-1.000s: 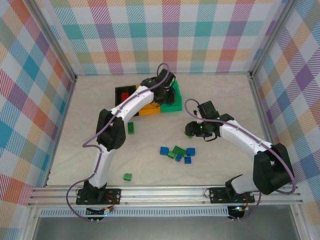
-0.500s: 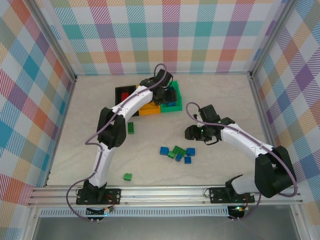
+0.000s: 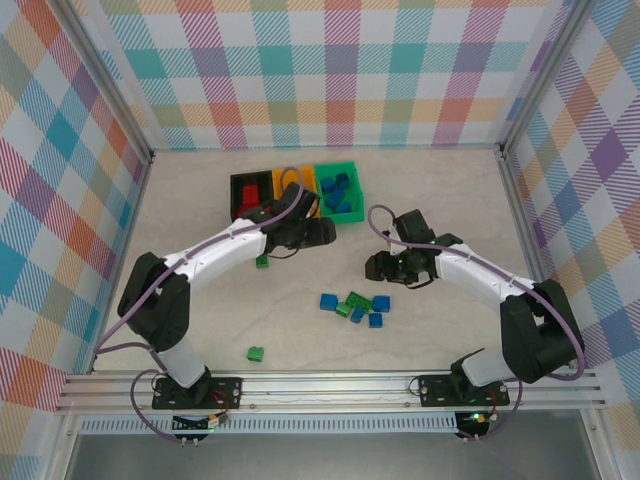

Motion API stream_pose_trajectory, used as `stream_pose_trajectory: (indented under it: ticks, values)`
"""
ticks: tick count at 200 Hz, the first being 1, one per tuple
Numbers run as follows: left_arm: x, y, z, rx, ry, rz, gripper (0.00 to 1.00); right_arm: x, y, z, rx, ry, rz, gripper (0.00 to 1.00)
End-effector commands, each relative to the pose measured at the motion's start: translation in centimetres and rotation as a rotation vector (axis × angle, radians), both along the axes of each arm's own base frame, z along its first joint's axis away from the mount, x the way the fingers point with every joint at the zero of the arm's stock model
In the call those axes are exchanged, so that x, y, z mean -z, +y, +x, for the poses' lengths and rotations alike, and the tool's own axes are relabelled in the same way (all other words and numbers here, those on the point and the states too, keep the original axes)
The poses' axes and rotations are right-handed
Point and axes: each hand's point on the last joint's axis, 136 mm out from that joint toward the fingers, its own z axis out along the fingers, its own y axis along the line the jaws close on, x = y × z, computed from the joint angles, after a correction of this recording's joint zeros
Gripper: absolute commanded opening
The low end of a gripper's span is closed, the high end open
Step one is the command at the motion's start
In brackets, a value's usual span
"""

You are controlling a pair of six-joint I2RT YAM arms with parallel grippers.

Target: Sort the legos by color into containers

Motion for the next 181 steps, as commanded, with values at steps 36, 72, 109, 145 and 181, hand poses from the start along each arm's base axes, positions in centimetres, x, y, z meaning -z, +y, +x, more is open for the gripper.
stream_pose_trajectory:
  ticks: [36,72,109,145,181]
  values:
    - [1.2,0.0,-5.0,0.030,-0.004,-0.013,0.68,0.9,-0.4,-1.2,0.012,0.038,-0.017,0.56]
    - [3.0,-0.2,-7.3,0.063,0.008,0.024,0.67,1.5,-1.2,-2.2,0.012,0.062,-0.045,0.56]
    - [4.1,-0.8,-8.4,0.071,0.013,0.019,0.67,1.7,-1.9,-3.3,0.018,0.079,-0.066,0.56]
    - [3.8,-2.2,-8.2,0.085,-0.013,-0.012,0.67,2.2,-2.4,-4.3,0.022,0.103,-0.079,0.56]
    - [4.1,-2.8,-8.2,0.098,-0.012,-0.006,0.67,2.5,-2.3,-5.1,0.017,0.125,-0.080,0.57]
